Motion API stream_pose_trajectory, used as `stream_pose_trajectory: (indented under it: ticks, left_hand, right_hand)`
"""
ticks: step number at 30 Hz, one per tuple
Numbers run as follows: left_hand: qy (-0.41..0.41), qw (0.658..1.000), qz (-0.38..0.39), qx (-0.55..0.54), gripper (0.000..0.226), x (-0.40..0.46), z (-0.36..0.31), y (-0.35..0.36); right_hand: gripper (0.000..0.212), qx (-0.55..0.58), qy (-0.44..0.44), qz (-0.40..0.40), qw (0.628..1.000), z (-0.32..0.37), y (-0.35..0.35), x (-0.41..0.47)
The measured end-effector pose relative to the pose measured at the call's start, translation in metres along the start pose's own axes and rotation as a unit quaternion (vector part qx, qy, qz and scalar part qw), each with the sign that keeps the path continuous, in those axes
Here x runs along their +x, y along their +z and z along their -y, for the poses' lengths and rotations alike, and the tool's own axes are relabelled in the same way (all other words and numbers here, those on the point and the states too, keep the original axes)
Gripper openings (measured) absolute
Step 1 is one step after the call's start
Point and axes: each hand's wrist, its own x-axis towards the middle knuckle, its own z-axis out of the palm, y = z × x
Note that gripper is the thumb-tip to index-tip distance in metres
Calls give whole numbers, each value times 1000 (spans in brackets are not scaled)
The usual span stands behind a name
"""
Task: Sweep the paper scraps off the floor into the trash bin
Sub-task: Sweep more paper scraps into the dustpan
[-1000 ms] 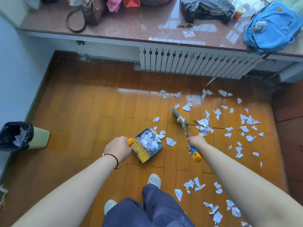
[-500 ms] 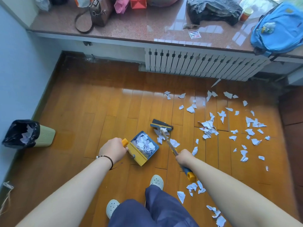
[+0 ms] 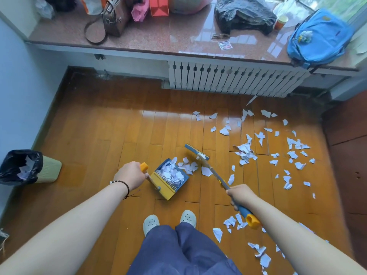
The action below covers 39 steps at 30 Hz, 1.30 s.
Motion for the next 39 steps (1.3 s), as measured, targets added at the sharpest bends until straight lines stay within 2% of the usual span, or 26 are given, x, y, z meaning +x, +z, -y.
stream_pose_trajectory:
  ticks: [4, 8, 14, 20, 25, 31, 39]
  left_hand:
    - [7, 1000, -12, 2, 31, 1, 21, 0]
    - [24, 999, -13, 16, 28, 5, 34, -6]
    - [40, 999, -2, 29, 24, 20, 43, -15]
    - [54, 998, 3, 30, 23, 30, 47, -19]
    - [68, 997, 9, 25, 25, 35, 51, -25]
    - [67, 998, 13, 14, 26, 29, 81, -32]
    - [83, 997, 10, -2, 27, 20, 125, -45]
  right_hand:
    - [20, 107, 43, -21, 993, 6, 19, 0]
    - [20, 246, 77, -34, 965, 18, 50, 8]
    - [17, 295, 89, 23, 951, 56, 118, 9]
    - [16, 241, 93, 78, 963, 86, 178, -3]
    - [10, 163, 103, 126, 973, 85, 183, -33]
    - [13, 88, 68, 97, 989, 83, 171, -62]
    - [18, -33, 18, 52, 998, 115, 162, -83]
